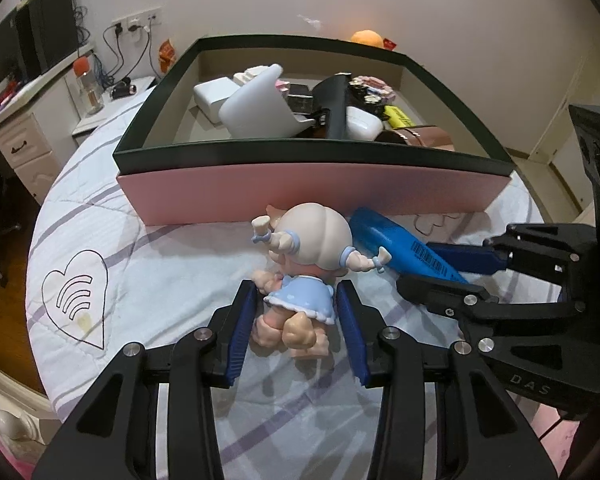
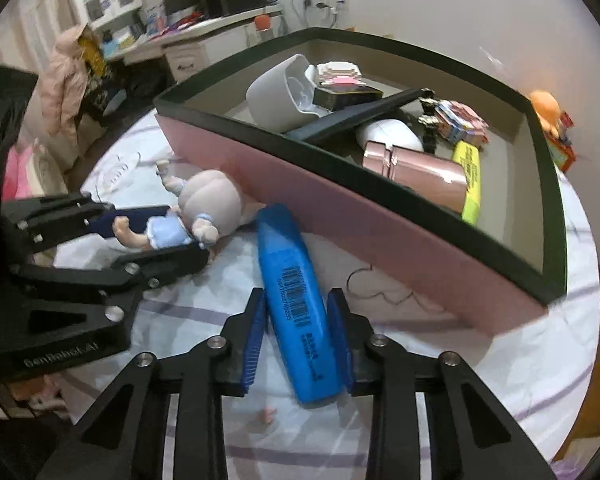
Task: Organize rigid objects
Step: 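Lift the doll and highlighter over the pink box with both tools, then lower the doll and highlighter into the box and open both tools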
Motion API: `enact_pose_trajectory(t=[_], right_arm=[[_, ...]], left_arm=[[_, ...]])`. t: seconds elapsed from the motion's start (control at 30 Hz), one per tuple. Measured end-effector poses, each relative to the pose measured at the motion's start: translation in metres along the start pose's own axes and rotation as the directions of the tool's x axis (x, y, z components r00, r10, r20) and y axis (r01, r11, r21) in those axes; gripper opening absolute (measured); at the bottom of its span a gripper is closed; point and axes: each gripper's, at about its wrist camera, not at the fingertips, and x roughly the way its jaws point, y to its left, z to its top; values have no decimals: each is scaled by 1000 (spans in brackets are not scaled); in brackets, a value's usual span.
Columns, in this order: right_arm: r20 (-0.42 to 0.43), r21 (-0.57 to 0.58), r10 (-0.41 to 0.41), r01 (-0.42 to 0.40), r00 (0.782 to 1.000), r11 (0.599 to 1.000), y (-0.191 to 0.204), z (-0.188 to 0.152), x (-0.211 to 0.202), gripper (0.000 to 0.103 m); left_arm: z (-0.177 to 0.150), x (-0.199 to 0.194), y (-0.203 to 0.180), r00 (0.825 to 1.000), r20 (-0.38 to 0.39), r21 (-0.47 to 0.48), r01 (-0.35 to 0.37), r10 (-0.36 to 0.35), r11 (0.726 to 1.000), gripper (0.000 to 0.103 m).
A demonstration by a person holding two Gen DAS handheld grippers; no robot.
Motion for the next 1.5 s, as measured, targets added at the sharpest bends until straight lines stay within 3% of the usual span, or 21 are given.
enact_pose_trajectory(t=[0.43, 0.57, 0.8, 0.93, 1.1, 1.33, 1.4, 1.43, 1.47, 1.5], right_arm=[[131, 139, 26, -45, 991, 989, -17, -7, -64, 27], [177, 142, 7, -33, 984, 989, -17, 12, -78, 27], [212, 184, -48, 8, 976, 983, -39, 58, -82, 27], [199, 248, -93, 42, 976, 968, -64, 86, -67, 27], [118, 313, -140, 97, 983, 945, -93, 109, -25, 27], [32, 355, -160, 138, 987, 925, -117, 110, 14, 27], [27, 354, -167, 147, 986, 923, -117, 110, 15, 28], [26, 358, -170, 149, 985, 922, -118, 110, 14, 31], [30, 365, -166, 144, 986, 920, -118, 110, 13, 45], [44, 374, -167, 138, 985, 917, -118, 109, 10, 53]], left_arm=[[6, -44, -5, 997, 78, 10, 26, -27, 1000, 42], [26, -56, -1, 994, 109, 3, 30, -31, 1000, 42], [93, -56, 12, 985, 172, 8, 13, -14, 1000, 42], [134, -36, 16, 985, 170, 15, 14, -17, 1000, 42], [170, 7, 13, 993, 117, 21, 29, -31, 999, 42], [179, 51, 4, 1000, 18, 25, 13, -14, 1000, 43], [180, 52, 3, 1000, 20, 27, 3, -3, 1000, 51], [179, 49, 3, 1000, 28, 24, -2, 1, 1000, 66], [179, 47, 4, 999, 38, 21, -10, 10, 1000, 83], [178, 42, 4, 998, 58, 15, -25, 25, 1000, 89]])
